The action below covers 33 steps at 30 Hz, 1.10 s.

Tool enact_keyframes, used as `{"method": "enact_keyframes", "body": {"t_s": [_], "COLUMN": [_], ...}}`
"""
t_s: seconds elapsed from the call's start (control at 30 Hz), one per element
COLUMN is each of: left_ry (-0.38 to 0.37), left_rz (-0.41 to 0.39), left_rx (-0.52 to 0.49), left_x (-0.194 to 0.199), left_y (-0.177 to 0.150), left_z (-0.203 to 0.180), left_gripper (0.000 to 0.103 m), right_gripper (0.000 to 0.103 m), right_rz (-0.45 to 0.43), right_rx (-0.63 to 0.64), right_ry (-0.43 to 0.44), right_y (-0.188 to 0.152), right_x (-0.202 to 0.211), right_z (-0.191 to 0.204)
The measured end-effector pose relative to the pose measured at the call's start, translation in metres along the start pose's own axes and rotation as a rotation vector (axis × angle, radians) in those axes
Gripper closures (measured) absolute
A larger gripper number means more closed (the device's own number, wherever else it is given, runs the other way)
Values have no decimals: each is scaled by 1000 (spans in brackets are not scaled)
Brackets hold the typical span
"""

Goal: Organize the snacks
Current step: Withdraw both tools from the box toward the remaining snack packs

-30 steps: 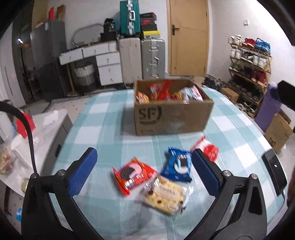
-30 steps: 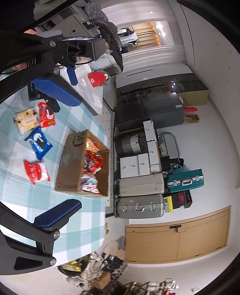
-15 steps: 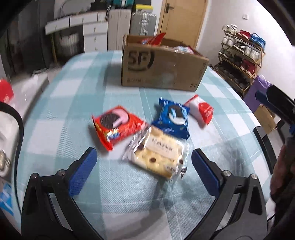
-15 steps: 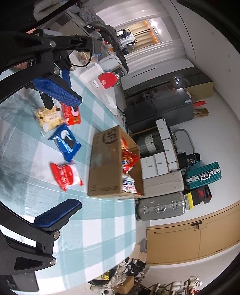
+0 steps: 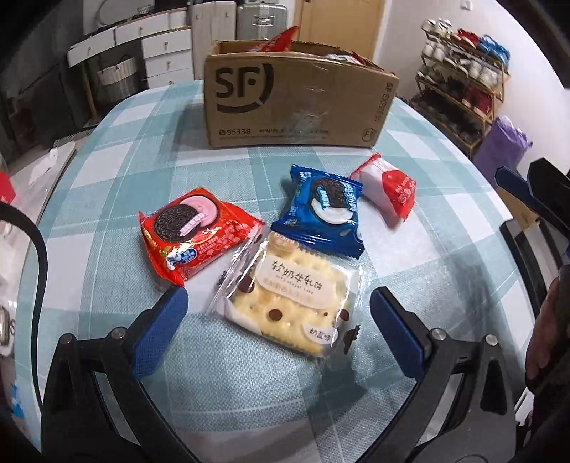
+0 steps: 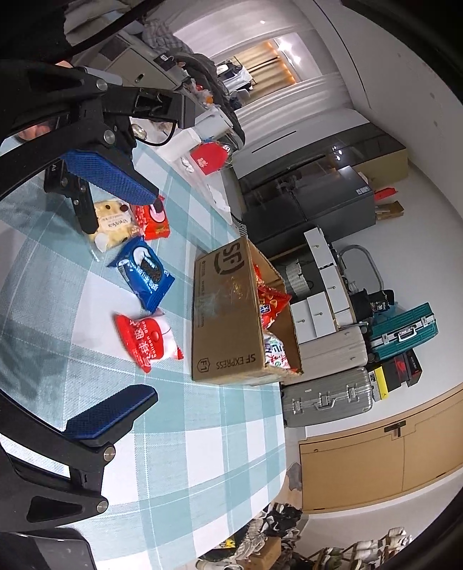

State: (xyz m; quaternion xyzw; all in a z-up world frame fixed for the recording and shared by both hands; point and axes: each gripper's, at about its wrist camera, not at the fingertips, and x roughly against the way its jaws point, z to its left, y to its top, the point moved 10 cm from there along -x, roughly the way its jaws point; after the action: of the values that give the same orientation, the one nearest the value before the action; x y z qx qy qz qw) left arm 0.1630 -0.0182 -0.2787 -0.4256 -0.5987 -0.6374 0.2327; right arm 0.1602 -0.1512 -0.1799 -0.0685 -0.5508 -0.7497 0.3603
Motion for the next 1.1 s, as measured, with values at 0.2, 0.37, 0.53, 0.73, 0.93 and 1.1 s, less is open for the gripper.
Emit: {"method": "enact_keyframes", "body": {"t_s": [0.2,0.37,0.53,0.73,0.93,1.1], "left_ry": [-19,-12,-20,-33,-45,-43], "left_rz": [76,63,59,51,45,19], "left_rx": [-66,-112,-136,-137,-107,-101], "left_x": [-15,-17,-16,-14,-8,5], "left_y": [-3,1,5,1,-6,-9], "left_z": [-10,-15,-17,-15,-13,-9], "left_gripper": [3,16,30,33,34,34], "right_gripper": [1,1,1,1,1,1], "right_rz": [9,12,15,19,19,18], "right_rx": [-29,-54,-65,-76,-72,-62], "right_ry": [1,4,5,5,4,-3], "right_y": [-7,-9,-12,-14,-15,-13], "right_x": [-1,-1,-1,0,1,1], "right_z": [-10,-15,-18,-18,-17,-16]}}
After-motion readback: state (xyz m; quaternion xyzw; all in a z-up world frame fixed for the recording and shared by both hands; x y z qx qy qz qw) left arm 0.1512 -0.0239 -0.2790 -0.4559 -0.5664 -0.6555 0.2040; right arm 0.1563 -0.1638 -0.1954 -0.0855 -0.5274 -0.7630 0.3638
